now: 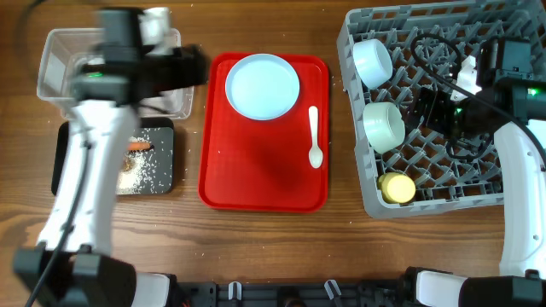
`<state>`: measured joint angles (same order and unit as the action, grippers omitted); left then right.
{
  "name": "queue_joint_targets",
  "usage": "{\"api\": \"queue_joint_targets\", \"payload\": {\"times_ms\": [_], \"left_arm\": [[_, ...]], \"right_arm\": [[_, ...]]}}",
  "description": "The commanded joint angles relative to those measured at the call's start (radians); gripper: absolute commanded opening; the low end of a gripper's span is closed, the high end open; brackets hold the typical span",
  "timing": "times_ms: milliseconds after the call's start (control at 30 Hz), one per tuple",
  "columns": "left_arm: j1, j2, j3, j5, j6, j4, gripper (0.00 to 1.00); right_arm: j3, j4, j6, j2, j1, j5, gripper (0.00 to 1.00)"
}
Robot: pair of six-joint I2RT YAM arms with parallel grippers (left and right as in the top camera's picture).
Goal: Sort waste into correct bins and load items into the dishwasher rack
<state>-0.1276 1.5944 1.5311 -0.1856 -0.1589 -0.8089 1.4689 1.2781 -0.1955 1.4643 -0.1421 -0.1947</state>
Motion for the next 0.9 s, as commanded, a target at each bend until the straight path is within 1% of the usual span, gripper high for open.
{"api": "queue_joint_targets", "payload": {"times_ms": [0,33,67,133,200,267,367,400,467,567,667,700,767,833,867], "left_arm": [[-0.162,0.089,0.008,0.183,0.050,0.022,0.93],[-0.190,0.105,0.008,0.187,0.043,0.018,0.93],[-0.196,0.108,0.008,0.187,0.009,0.009,0.93],[-0.186,0.107,0.008,0.188,-0.043,0.001,0.93],[-0.156,0.108,0.008,0.188,-0.140,-0.011,0.93],[-0.114,0.108,0.008,0.187,-0.208,-0.031,0.94],[-0.072,0.108,0.008,0.187,-0.250,-0.051,0.94],[-0.060,0.108,0.008,0.187,-0.257,-0.056,0.94],[-0.018,0.108,0.008,0.187,-0.269,-0.074,0.94],[0.029,0.108,0.008,0.187,-0.269,-0.092,0.96],[0.051,0.108,0.008,0.188,-0.269,-0.100,0.98],[0.052,0.108,0.008,0.188,-0.268,-0.101,0.98],[0.052,0.108,0.008,0.188,-0.268,-0.101,1.00],[0.052,0.108,0.008,0.187,-0.268,-0.101,1.00],[0.052,0.108,0.008,0.187,-0.268,-0.101,1.00]], "right_arm": [[0.016,-0.048,0.012,-0.015,0.017,-0.121,0.96],[0.016,-0.105,0.003,-0.015,0.046,-0.181,0.90],[0.016,-0.200,-0.059,-0.015,0.107,-0.187,0.88],[0.016,-0.342,-0.160,-0.004,0.211,-0.124,0.88],[0.016,-0.511,-0.283,0.047,0.346,-0.022,0.88],[0.016,-0.661,-0.389,0.149,0.447,0.060,0.84],[0.016,-0.803,-0.489,0.333,0.489,0.105,0.81],[0.016,-0.824,-0.513,0.376,0.489,0.103,0.80],[0.016,-0.892,-0.568,0.504,0.488,0.067,0.72],[0.016,-0.927,-0.642,0.610,0.492,0.012,0.65],[0.016,-0.926,-0.679,0.680,0.499,-0.024,0.61],[0.016,-0.927,-0.700,0.691,0.499,-0.038,0.57],[0.016,-0.925,-0.702,0.697,0.511,-0.038,0.42],[0.016,-0.923,-0.719,0.714,0.535,-0.031,0.41],[0.016,-0.922,-0.724,0.721,0.544,-0.032,0.39]]}}
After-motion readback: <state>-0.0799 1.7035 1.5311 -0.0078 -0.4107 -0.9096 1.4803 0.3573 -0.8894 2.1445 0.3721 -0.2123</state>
